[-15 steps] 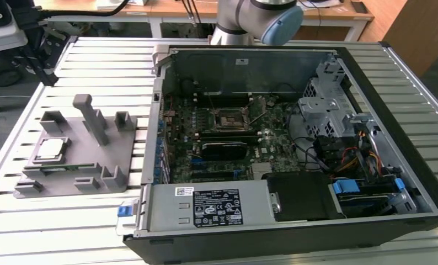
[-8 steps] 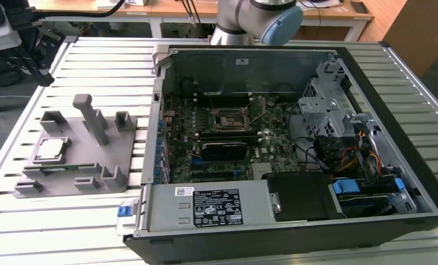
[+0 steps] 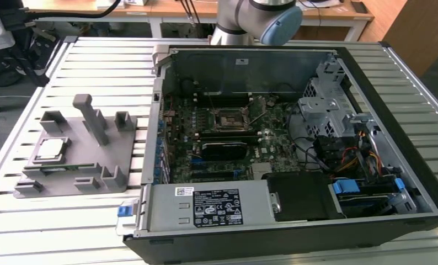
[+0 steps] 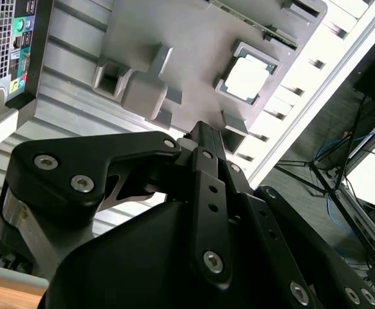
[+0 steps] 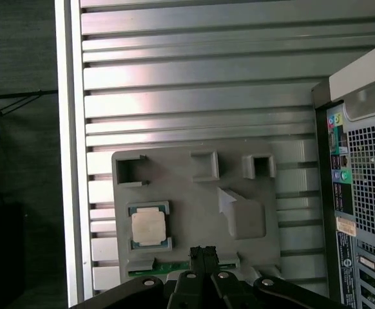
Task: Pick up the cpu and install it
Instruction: 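Reach for the cpu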
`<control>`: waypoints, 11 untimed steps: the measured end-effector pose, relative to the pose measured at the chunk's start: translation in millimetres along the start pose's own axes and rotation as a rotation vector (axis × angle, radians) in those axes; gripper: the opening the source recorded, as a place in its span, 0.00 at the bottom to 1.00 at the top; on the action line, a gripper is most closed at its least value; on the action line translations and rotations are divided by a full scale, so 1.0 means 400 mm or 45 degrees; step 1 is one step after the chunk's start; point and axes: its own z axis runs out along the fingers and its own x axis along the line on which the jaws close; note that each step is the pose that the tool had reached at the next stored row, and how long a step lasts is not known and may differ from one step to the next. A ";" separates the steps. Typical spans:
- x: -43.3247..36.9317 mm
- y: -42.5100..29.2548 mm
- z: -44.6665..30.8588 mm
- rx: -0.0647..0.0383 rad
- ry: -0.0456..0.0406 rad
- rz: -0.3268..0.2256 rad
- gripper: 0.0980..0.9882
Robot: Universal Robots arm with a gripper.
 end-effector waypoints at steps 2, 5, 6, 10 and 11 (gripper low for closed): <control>0.006 0.000 0.001 0.000 0.000 0.000 0.01; 0.016 -0.001 0.003 0.000 0.001 0.000 0.01; 0.020 -0.002 0.003 0.000 0.001 0.000 0.01; 0.036 -0.003 0.005 0.000 0.002 0.000 0.01; 0.041 -0.003 0.005 0.000 0.002 0.000 0.01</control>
